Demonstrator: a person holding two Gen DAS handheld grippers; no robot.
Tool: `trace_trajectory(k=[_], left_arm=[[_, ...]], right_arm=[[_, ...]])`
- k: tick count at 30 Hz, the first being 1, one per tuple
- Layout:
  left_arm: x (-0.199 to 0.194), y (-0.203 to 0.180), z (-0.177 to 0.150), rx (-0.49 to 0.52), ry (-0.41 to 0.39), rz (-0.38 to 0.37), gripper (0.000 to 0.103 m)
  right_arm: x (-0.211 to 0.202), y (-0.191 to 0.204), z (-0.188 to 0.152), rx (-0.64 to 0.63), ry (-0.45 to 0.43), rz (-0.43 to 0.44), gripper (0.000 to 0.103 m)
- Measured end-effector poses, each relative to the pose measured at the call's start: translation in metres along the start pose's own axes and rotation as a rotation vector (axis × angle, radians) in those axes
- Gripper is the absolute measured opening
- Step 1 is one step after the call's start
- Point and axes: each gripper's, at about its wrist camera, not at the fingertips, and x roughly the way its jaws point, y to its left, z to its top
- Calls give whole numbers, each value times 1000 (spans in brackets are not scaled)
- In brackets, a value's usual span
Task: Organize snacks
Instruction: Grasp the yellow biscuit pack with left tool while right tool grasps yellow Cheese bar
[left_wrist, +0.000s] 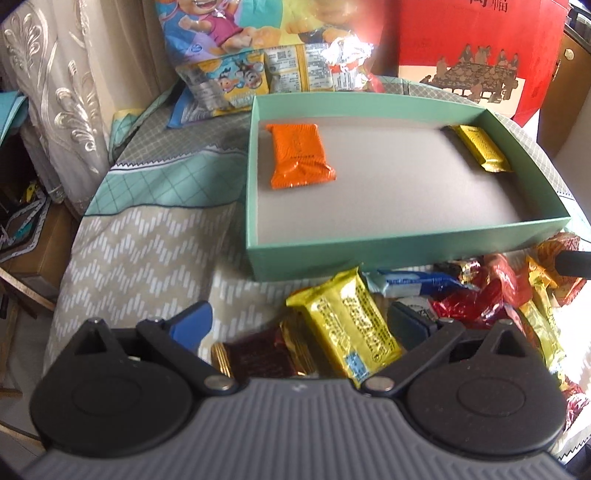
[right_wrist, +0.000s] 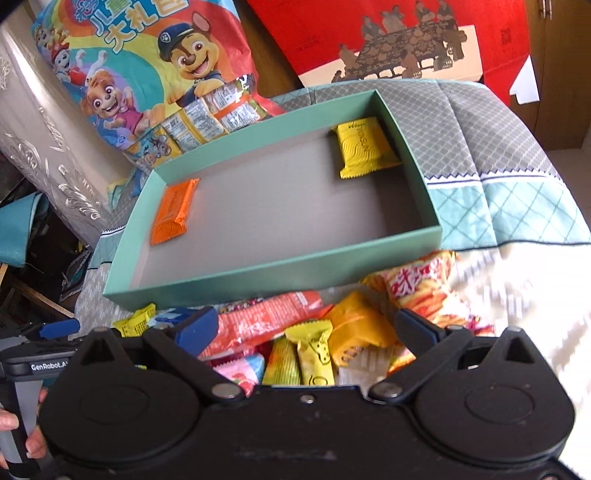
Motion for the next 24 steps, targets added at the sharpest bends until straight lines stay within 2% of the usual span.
trace_trajectory(k=[2,5,9,12,13,16,20,21,22,24], left_arm=[[3,-2,-7,-9,9,0,103],[6,-7,-13,-17,6,10,97],[8,-18,-14,-13,-11,-4,83],[12,-28,-11,8,-9,-25,73],[14,-31,-10,16,-5,-32,69],[21,-41,-10,43,5,-35,68],[31,-50,-10,70,17,-30,68],[32,-52,-11,80,9,-31,64],[32,-53,-12,91,2,-26,54],[31,-51,-14,108,-9,-34,47]], right_arm=[[-2,-2,-10,15,-5,-5,101],[-5,-6,-21,44,-6,-9,89],[-6,-13,-32,64,0,-30,59],[-5,-15,-37,59,15,-32,43],[-4,-15,-38,58,21,-33,41],[1,-16,-43,60,44,-30,34],[8,-14,-49,61,70,-14,30],[9,-12,-51,53,72,-12,28],[10,-10,-52,43,77,-14,25],[12,-6,-56,14,74,-26,22]])
